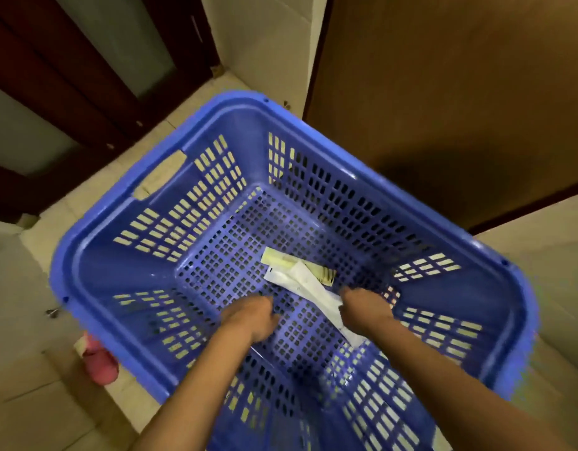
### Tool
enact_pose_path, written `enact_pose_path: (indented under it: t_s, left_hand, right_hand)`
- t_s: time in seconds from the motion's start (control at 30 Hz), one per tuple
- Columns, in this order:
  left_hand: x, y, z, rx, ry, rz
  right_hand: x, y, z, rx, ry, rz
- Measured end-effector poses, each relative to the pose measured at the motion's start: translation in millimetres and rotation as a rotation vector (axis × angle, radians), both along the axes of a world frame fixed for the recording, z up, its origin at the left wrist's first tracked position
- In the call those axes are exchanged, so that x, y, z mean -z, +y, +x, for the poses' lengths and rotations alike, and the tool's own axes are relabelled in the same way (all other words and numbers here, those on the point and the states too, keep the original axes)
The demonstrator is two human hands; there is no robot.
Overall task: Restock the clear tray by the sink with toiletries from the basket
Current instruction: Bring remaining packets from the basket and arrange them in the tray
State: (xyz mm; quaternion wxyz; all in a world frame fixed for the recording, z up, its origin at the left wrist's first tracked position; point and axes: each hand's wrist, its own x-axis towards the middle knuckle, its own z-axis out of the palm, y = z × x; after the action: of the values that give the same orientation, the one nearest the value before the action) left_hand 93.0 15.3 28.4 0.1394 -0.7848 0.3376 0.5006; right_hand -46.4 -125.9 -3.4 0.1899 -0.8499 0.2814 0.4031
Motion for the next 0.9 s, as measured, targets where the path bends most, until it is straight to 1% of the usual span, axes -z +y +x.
enact_pose_path:
  t_s: [0.1, 0.23, 0.3, 0.4, 0.53, 0.7, 0.8, 0.9]
  left_hand:
    - [28.2, -15.9, 12.9, -0.067, -0.021, -0.012]
    - [63.0, -30.1, 33.9, -0.235, -0.167, -0.085]
    - [79.7, -33.3, 39.5, -0.271, -0.207, -0.068]
    - [97.9, -34.9, 43.0, -0.295, -0.208, -0.03]
    - [120.9, -33.8, 45.0, -0.426, -0.216, -0.091]
    - [143.3, -38.4, 45.6, -0.782, -0.219, -0.246]
    - [149.1, -43.1, 45.0, -0.9, -0.2, -0.261]
    - [149.4, -46.2, 45.9, -0.97, -0.201, -0.249]
  right_hand:
    - [30.6, 9.0, 12.6, 0.036, 0.001, -0.016]
    - [60.0, 12.4, 25.8, 0.127, -0.045, -0.089]
    - [72.9, 9.2, 31.5, 0.187, -0.066, -0.126]
    - [86.5, 0.9, 38.8, 0.248, -0.08, -0.137]
    - [99.1, -11.1, 51.8, 0.194, -0.112, -0.136]
    - [106.4, -16.1, 72.2, 0.181, -0.101, -0.074]
    - [108.7, -12.8, 75.6, 0.172, -0.09, -0.059]
    - [109.8, -12.3, 74.8, 0.189, -0.093, -0.042]
